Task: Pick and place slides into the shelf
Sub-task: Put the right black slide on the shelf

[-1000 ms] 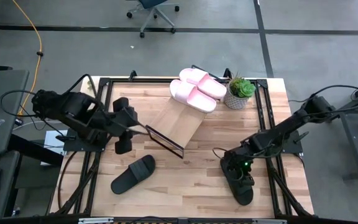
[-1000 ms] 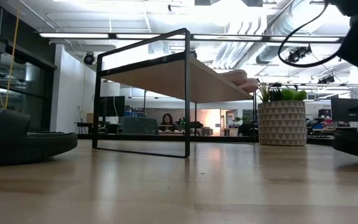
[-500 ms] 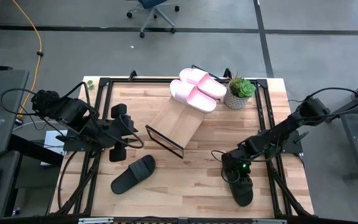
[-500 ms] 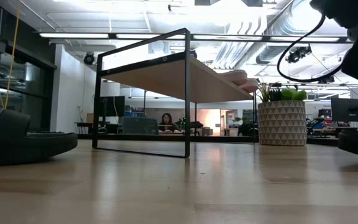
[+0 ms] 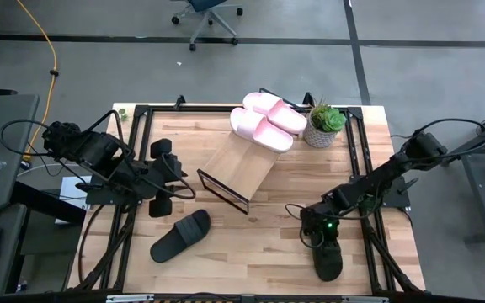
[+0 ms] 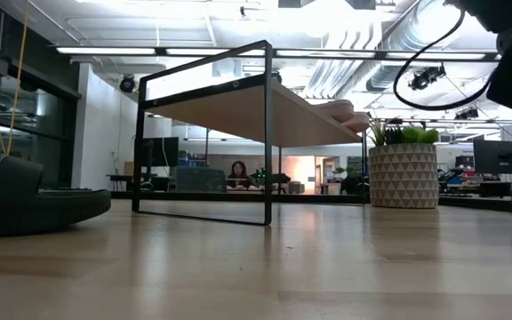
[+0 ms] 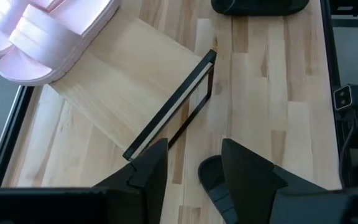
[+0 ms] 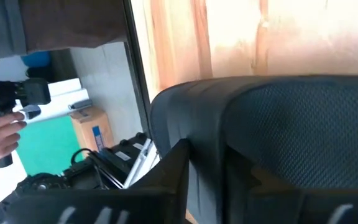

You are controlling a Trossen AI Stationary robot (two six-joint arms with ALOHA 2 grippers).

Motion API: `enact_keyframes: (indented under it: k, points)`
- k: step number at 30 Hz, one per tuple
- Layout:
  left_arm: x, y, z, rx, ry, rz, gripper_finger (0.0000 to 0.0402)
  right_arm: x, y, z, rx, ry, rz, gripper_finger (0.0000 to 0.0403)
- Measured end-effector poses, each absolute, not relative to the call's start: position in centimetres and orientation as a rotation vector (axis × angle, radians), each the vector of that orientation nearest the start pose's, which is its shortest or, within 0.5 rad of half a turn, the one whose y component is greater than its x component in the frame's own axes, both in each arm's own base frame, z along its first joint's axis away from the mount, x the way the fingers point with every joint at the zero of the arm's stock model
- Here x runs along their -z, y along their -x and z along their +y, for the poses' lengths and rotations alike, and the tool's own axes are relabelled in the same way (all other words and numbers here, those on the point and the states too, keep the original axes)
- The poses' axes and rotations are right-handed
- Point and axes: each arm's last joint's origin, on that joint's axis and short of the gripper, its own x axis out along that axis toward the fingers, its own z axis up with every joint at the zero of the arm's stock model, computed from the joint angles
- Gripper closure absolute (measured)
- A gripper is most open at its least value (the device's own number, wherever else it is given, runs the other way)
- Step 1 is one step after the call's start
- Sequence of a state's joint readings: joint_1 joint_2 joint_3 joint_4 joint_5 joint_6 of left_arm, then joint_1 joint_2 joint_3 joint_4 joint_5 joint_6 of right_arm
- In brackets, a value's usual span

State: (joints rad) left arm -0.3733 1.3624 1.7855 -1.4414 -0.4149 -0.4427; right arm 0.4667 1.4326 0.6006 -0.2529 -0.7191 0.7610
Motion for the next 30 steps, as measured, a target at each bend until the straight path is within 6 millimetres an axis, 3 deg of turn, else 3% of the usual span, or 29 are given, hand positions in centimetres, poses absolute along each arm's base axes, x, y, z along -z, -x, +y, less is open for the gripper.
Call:
enact_keyframes:
  k: [7, 13, 20, 30]
  points:
    - [-43.7, -20.3, -6.7, -0.242, 0.016, 0.908, 0.0261, -15.0, -20.8, 12.6, -0.574, -0.829, 1.443, 0.0396]
    - [-43.6, -20.3, -6.7, -0.239, 0.014, 0.910, 0.0261, -16.2, -21.3, 13.3, -0.554, -0.909, 1.350, 0.0399]
    - [-43.6, -20.3, -6.7, -0.233, -0.001, 0.913, 0.0261, -18.8, -20.1, 13.8, -0.484, -0.994, 1.256, 0.0401]
    - [-43.7, -20.3, -6.7, -0.232, -0.009, 0.910, 0.0261, -23.1, -19.5, 13.6, -0.320, -1.207, 0.841, 0.0402]
